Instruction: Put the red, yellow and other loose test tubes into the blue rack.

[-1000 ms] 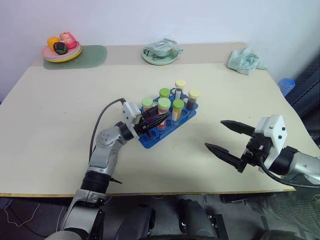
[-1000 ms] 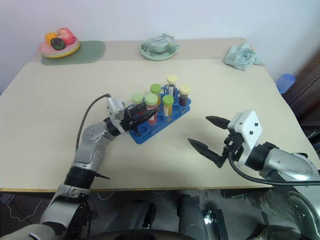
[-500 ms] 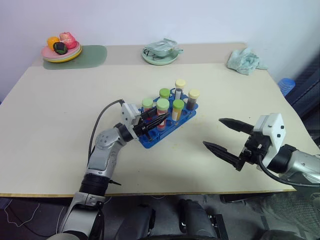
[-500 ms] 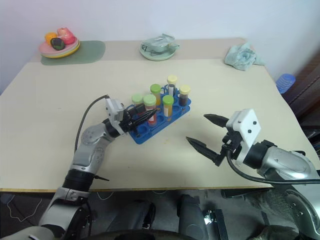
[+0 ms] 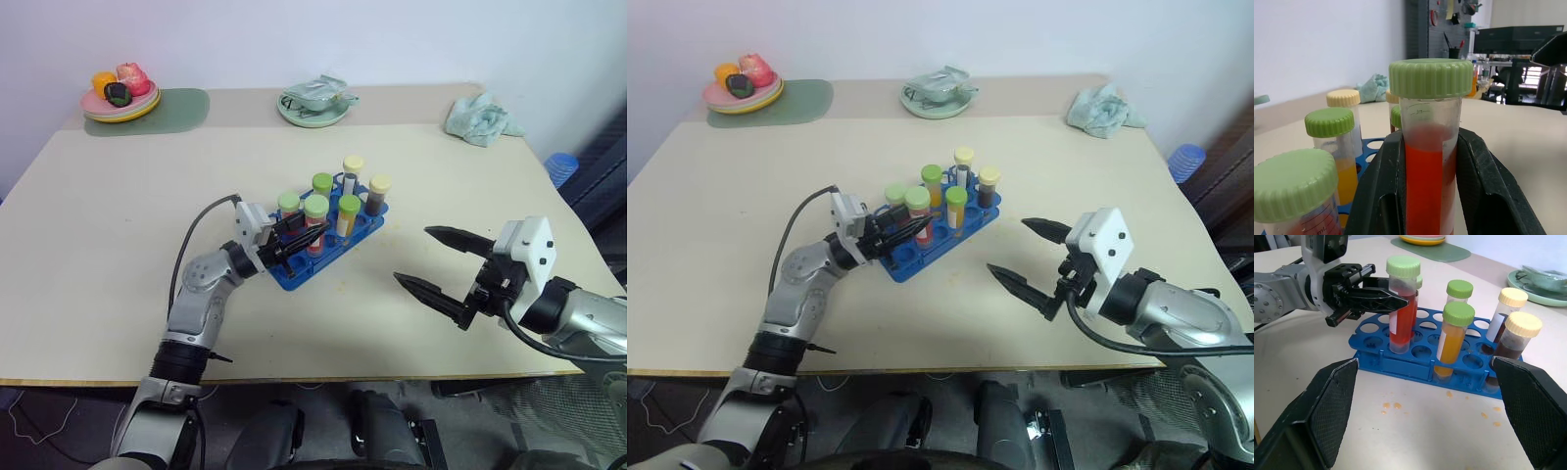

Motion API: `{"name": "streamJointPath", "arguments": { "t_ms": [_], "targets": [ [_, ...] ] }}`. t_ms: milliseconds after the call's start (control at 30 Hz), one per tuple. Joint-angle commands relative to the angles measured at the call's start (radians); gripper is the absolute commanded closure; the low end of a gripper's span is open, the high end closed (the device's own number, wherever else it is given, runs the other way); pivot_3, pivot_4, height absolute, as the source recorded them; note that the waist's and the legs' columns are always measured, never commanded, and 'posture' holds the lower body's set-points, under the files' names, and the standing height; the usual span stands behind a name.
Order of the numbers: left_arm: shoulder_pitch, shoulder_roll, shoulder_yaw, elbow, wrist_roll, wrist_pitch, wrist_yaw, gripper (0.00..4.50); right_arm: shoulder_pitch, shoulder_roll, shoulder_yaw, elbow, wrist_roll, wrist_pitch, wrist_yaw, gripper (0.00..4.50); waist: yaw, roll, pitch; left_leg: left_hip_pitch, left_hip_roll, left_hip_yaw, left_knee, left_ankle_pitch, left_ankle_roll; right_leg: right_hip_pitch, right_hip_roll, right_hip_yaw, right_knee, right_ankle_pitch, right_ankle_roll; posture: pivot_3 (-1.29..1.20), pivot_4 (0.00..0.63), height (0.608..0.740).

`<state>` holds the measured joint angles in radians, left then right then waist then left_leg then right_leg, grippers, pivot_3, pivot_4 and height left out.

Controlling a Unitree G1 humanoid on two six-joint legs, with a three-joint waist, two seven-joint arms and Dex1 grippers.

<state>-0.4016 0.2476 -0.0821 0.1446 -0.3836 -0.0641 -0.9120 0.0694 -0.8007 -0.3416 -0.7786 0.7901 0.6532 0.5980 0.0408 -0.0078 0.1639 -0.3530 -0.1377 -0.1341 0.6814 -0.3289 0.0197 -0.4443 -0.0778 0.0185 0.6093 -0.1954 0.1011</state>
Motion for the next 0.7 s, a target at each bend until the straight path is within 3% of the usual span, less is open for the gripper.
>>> {"name": "streamJointPath", "arguments": {
  "t_ms": [33, 633, 700],
  "targets": [
    [0.034, 0.022, -0.014, 0.019, 0.018, 0.046, -0.012, 3.66, -0.009, 0.004, -0.012, -0.008, 0.004, -0.019, 0.003, 0.0, 0.0, 0.0, 0.0, 0.0, 0.0, 0.0, 0.0, 0.0, 0.0, 0.0, 0.0, 0.0, 0.0, 0.0, 0.0, 0.0, 0.15, 0.74],
    [0.018, 0.022, 0.003, 0.026, 0.005, 0.049, -0.022, 3.66, 0.0, 0.013, -0.006, -0.008, -0.004, -0.028, 0.001, 0.0, 0.0, 0.0, 0.001, -0.002, 0.0, 0.0, -0.001, 0.0, -0.003, -0.002, 0.0, 0.0, -0.002, -0.001, 0.001, 0.0, 0.15, 0.74],
    [0.021, 0.025, 0.005, 0.015, -0.021, 0.061, -0.051, 2.68, -0.005, 0.015, -0.003, -0.006, -0.003, -0.028, 0.0, 0.0, -0.001, 0.0, 0.001, -0.002, 0.0, 0.0, -0.001, 0.0, -0.003, -0.002, 0.0, 0.0, -0.002, -0.001, 0.001, 0.0, 0.15, 0.74]
  ]
}}
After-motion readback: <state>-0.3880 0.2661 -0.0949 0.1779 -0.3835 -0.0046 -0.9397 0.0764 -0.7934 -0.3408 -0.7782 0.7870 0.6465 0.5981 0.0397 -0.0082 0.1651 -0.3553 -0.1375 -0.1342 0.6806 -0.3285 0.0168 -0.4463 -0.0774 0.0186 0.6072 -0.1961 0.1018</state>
